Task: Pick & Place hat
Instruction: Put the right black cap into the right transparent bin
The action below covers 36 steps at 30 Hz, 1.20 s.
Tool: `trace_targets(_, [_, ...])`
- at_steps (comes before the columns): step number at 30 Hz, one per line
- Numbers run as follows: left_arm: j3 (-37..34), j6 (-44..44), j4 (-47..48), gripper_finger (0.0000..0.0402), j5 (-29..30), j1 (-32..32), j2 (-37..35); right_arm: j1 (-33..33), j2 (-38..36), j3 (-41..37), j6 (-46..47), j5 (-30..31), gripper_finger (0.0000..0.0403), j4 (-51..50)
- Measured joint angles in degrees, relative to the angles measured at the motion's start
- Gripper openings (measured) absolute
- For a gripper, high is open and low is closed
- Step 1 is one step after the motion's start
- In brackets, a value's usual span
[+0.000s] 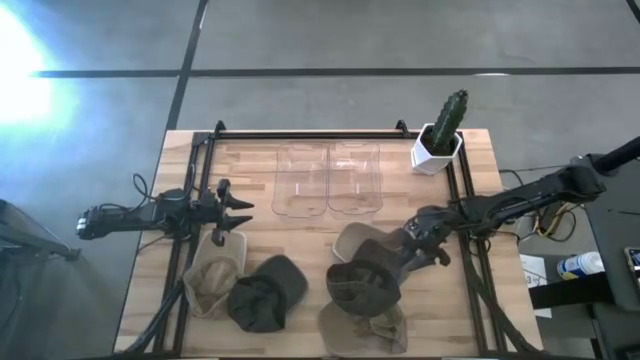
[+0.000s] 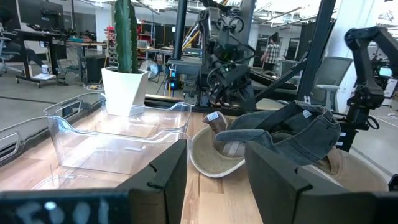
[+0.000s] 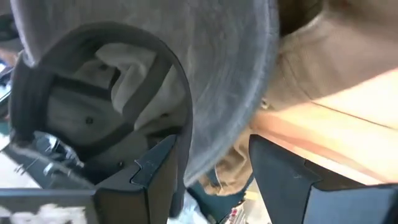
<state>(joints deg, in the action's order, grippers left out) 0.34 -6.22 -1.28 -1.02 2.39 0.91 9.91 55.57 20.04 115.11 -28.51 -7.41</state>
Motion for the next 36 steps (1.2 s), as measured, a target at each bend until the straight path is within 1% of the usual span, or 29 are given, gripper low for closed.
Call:
trace_targets(2, [0.0,0.0,0.0,0.0156,0.0,0.0,0.0,-0.01,3.42,1.14,0.06,-0.02,0.0194,1.36])
trace_targets(6, [0.0,-0.01,-0.01,0.0156,0.0,0.01,0.0,0.0,10.67,2.89,0.26,-0.02,0.0193,7.52])
trace_targets(8, [0.0,0.0,0.0,0.0156,0.0,0.02,0.0,0.0,14.08,4.18,0.12,0.01,0.0187,10.21])
trace_targets(11, [0.0,-0.01,-0.01,0.0156,0.01,0.01,0.0,0.0,18.65,7.09,-1.6,-0.01,0.0158,11.03])
trace_targets(15, [0.0,0.0,0.0,0.0156,0.01,0.0,0.0,-0.02,23.27,11.3,-4.85,0.02,0.0087,11.02])
trace_targets(18, [0.0,-0.02,0.0,0.0156,0.0,0.0,0.0,-0.04,25.44,14.56,-7.18,0.12,0.003,10.88])
trace_targets(19, [0.0,-0.02,0.0,0.0156,0.02,0.02,0.0,-0.02,25.71,15.55,-7.79,0.17,0.002,10.71])
trace_targets(22, [0.0,0.0,-0.01,0.0156,0.01,0.01,0.0,0.0,25.33,18.61,-9.7,0.27,0.0017,9.36])
trace_targets(25, [0.0,-0.01,0.0,0.0156,0.02,0.01,-0.01,-0.02,22.87,22.43,-15.08,2.3,0.0016,1.9])
trace_targets(28, [0.0,0.0,-0.02,0.0156,0.0,0.0,0.0,-0.24,19.28,26.07,-22.46,6.98,0.0015,-6.21])
trace_targets(31, [0.0,-0.01,-0.02,0.0156,0.0,0.01,0.04,-1.22,15.59,29.35,-26.75,14.32,0.0015,-14.82])
trace_targets(34, [0.0,-0.02,0.0,0.0156,0.0,0.01,0.07,-2.53,12.62,32.06,-31.44,23.31,0.0014,-19.01])
trace_targets(36, [0.0,-0.02,-0.02,0.0156,0.0,0.02,0.07,-3.44,10.83,34.32,-35.35,32.78,0.0014,-20.98])
